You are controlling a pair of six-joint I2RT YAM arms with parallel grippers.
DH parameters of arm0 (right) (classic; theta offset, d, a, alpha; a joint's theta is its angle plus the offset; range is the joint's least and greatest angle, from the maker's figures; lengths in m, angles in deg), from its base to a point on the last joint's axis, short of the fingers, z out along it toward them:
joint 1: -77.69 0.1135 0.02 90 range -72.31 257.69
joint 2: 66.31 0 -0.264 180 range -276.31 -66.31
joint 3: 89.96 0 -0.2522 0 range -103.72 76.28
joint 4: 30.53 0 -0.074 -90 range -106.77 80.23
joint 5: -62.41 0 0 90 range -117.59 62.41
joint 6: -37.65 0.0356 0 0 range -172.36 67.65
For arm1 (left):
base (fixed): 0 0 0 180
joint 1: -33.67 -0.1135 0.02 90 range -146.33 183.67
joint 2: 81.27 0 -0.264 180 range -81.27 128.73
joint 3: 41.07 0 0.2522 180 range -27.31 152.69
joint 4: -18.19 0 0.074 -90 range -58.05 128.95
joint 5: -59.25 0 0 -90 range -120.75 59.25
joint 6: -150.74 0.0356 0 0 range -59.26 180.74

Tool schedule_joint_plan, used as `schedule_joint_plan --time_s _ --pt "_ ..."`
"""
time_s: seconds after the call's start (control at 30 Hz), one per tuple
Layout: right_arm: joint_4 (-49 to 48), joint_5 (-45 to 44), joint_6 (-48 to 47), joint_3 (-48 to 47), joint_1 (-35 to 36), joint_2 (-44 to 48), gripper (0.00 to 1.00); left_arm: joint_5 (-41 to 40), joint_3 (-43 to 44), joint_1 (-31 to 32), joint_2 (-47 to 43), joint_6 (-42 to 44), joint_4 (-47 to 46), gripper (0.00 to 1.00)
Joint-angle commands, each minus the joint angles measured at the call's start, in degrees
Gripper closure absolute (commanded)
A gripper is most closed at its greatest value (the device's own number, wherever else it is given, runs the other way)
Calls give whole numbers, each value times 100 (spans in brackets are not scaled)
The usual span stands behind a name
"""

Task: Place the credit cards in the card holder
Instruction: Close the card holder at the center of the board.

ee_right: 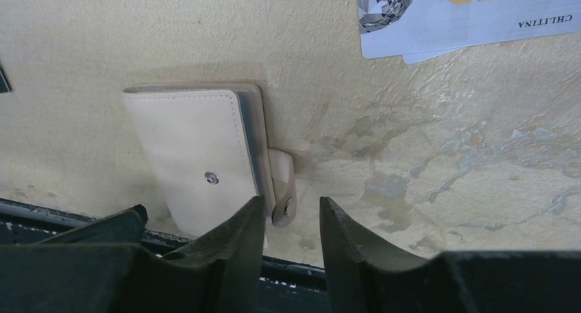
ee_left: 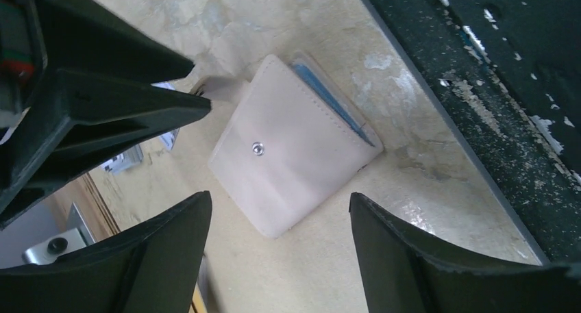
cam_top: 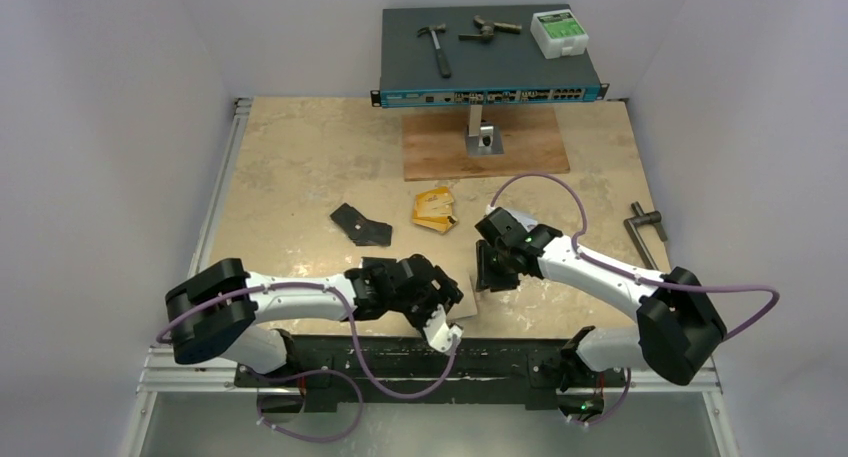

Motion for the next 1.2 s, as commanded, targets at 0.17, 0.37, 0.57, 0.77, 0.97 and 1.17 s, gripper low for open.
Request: schedule_joint_plan --time_s 0.17,0.37,0.57,0.77,0.97,1.17 --pt "-133 123 -34 -91 -4 8 77 690 285 75 330 680 675 43" --pt "-68 28 -117 -169 -9 -108 83 726 152 75 414 620 406 53" --pt "174 -162 -294 -407 -7 -189 62 810 -117 67 334 510 -189 58" --pt "219 -233 -295 -439 -12 -222 77 905 -75 67 466 563 -103 60" --pt "235 -229 -298 -409 -13 -246 90 956 33 67 529 703 271 61" --pt "289 -276 -306 -384 -11 -208 100 933 80 67 649 770 316 69"
